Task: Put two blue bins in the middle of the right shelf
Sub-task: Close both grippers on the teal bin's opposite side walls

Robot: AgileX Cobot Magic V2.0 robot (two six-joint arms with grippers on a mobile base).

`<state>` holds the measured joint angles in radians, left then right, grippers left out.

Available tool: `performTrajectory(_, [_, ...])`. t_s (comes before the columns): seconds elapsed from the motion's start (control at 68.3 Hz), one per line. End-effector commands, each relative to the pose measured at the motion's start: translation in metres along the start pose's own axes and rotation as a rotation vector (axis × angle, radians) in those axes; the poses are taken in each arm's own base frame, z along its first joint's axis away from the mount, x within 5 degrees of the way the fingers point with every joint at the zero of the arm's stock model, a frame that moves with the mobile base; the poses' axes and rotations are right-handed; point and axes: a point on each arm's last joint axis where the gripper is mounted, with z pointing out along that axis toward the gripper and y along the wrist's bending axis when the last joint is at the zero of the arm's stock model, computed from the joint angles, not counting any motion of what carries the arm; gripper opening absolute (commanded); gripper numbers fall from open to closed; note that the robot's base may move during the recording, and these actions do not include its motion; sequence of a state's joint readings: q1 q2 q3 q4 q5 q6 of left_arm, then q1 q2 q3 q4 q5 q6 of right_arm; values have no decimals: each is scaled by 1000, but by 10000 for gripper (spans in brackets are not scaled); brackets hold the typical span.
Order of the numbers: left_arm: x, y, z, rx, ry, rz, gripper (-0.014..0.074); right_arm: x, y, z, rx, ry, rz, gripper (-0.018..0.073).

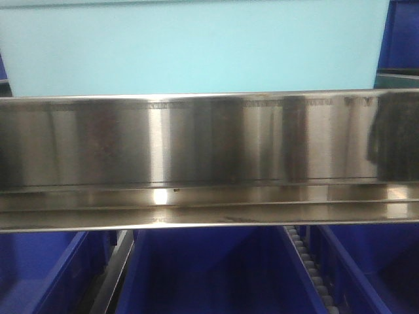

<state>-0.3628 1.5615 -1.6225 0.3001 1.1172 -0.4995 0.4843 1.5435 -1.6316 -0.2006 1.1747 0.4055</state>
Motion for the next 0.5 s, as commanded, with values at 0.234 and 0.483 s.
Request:
performTrajectory(0.234, [0,-1,-4,8,-4,-51,-21,-3,1,3,23,8,-5,243])
performTrajectory(0.483, [2,-2,-4,16,27,-61,371,-1,6,4,-33,28,19,286])
